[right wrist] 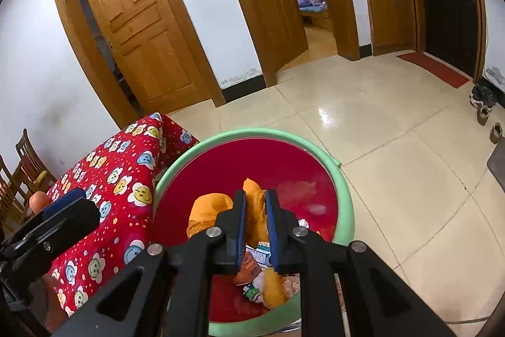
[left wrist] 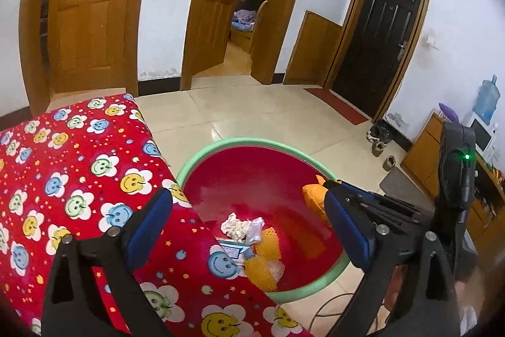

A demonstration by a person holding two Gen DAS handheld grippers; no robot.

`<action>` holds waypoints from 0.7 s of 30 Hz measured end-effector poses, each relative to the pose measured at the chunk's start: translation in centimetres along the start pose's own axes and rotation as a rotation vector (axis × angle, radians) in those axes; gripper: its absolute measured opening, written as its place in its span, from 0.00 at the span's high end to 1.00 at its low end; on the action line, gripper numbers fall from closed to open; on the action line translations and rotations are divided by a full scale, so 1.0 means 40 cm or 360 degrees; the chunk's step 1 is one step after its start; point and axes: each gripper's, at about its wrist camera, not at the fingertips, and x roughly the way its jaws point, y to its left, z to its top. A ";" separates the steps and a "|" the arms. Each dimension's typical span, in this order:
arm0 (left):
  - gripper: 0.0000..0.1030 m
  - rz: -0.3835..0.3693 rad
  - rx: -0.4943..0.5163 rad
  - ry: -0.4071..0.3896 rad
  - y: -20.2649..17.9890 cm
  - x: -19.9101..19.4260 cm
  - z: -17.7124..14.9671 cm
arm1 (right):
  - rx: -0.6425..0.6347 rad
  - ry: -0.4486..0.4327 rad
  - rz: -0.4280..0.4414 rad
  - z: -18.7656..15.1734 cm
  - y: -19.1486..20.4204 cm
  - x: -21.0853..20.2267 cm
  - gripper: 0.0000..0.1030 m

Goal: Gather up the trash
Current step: 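Carry the figure toy and orange cloth bag over the red bin with both tools, then open both tools to drop the figure toy and orange bag into the bin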

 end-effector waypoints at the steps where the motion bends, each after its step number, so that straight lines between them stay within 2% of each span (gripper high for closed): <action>1: 0.07 0.0021 0.0006 -0.0010 0.002 -0.003 0.001 | -0.0011 -0.0004 -0.0001 0.000 0.005 0.001 0.84; 4: 0.07 0.0071 0.0034 -0.0039 0.004 -0.019 -0.001 | -0.0034 -0.0016 -0.0016 -0.002 0.021 0.004 0.79; 5: 0.07 0.0075 0.0037 -0.0044 0.009 -0.024 0.000 | -0.0042 -0.0017 -0.0019 -0.002 0.024 0.006 0.74; 8: 0.07 0.0082 0.0028 -0.0060 0.026 -0.033 0.001 | -0.0049 -0.0012 -0.0030 -0.002 0.027 0.010 0.71; 10: 0.06 0.0094 0.0040 -0.0082 0.033 -0.042 0.001 | -0.0038 -0.0011 -0.0020 -0.001 0.028 0.013 0.50; 11: 0.05 0.0096 0.0052 -0.0095 0.037 -0.047 0.001 | -0.0024 -0.0026 -0.0009 0.000 0.027 0.010 0.30; 12: 0.04 0.0096 0.0061 -0.0102 0.040 -0.050 -0.001 | -0.0012 -0.0057 -0.0006 0.000 0.027 0.004 0.19; 21: 0.03 0.0181 0.0121 -0.0173 0.046 -0.072 -0.007 | -0.0046 -0.0132 -0.0054 0.008 0.051 -0.019 0.14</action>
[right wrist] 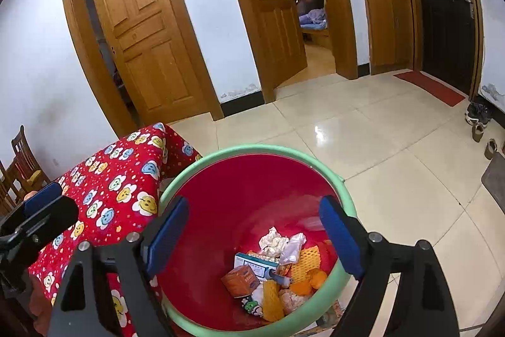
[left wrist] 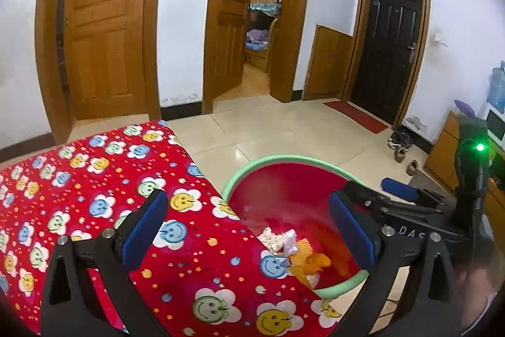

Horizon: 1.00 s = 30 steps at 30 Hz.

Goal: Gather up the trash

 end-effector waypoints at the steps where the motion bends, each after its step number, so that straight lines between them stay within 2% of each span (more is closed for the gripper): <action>1: 0.03 0.0007 0.0012 -0.0011 -0.002 -0.006 0.001 | 0.0017 -0.0026 -0.0007 0.000 0.000 -0.006 0.11; 2: 0.03 0.0012 0.0018 -0.0021 -0.002 -0.012 0.002 | 0.0035 -0.0048 0.0005 0.000 -0.003 -0.012 0.00; 9: 0.02 0.0038 0.0031 -0.0133 0.010 -0.093 0.019 | 0.0045 -0.0080 -0.0113 0.008 0.027 -0.086 0.00; 16: 0.02 0.0038 0.0038 -0.0227 0.036 -0.199 0.035 | -0.0171 -0.0255 -0.0234 0.007 0.123 -0.256 0.00; 20: 0.02 0.0070 0.0068 -0.0261 0.044 -0.239 0.024 | -0.0210 -0.0276 -0.0196 0.007 0.179 -0.313 0.00; 25: 0.02 0.0107 0.0019 -0.0256 0.079 -0.233 -0.004 | -0.0288 -0.0293 -0.0206 -0.004 0.241 -0.335 0.00; 30: 0.02 0.0116 -0.0035 -0.0197 0.115 -0.196 -0.029 | -0.0281 -0.0258 -0.0206 -0.021 0.241 -0.299 0.00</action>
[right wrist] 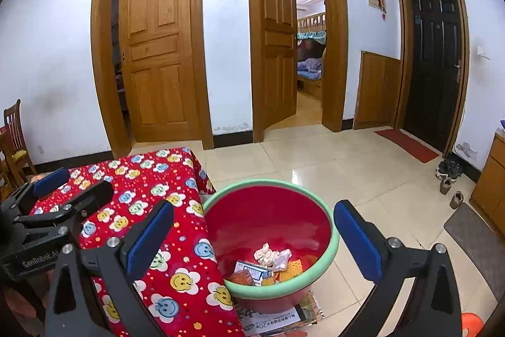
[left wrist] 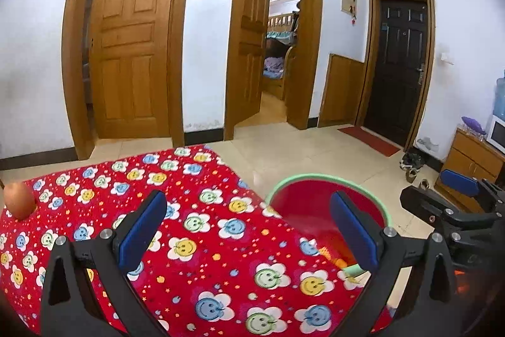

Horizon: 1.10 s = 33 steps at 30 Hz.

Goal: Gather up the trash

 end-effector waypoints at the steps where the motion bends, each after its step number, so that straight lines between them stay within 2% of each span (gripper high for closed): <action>1: 0.02 0.0006 0.0002 0.0007 0.001 0.006 -0.006 | -0.0002 0.0011 -0.0002 -0.005 -0.001 0.009 0.00; 7: 0.02 0.0000 0.0007 0.0078 -0.002 0.037 -0.029 | 0.0003 0.0086 -0.0014 -0.044 -0.024 0.059 0.00; 33: 0.02 -0.0014 0.0021 0.0099 -0.014 0.042 -0.039 | 0.0044 0.0077 0.0023 -0.052 -0.057 0.059 0.00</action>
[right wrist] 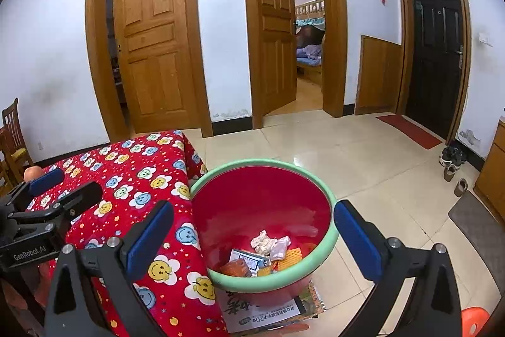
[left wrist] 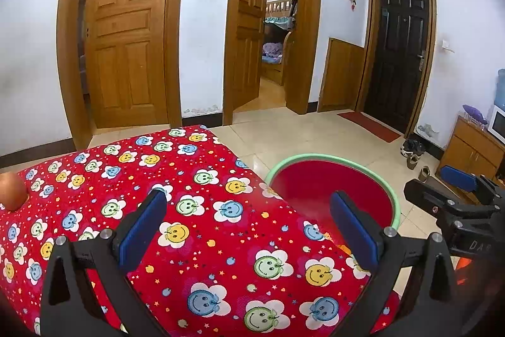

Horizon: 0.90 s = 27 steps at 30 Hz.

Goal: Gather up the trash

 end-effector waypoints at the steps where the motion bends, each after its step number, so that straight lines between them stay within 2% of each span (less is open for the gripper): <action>1: 0.02 0.0000 0.0000 -0.0001 0.000 0.000 0.000 | 0.0000 0.0004 0.0001 0.001 -0.001 0.002 0.00; 27: 0.02 0.0003 0.0002 0.0005 0.004 0.003 -0.005 | -0.0013 0.0019 -0.0001 -0.003 0.006 0.017 0.00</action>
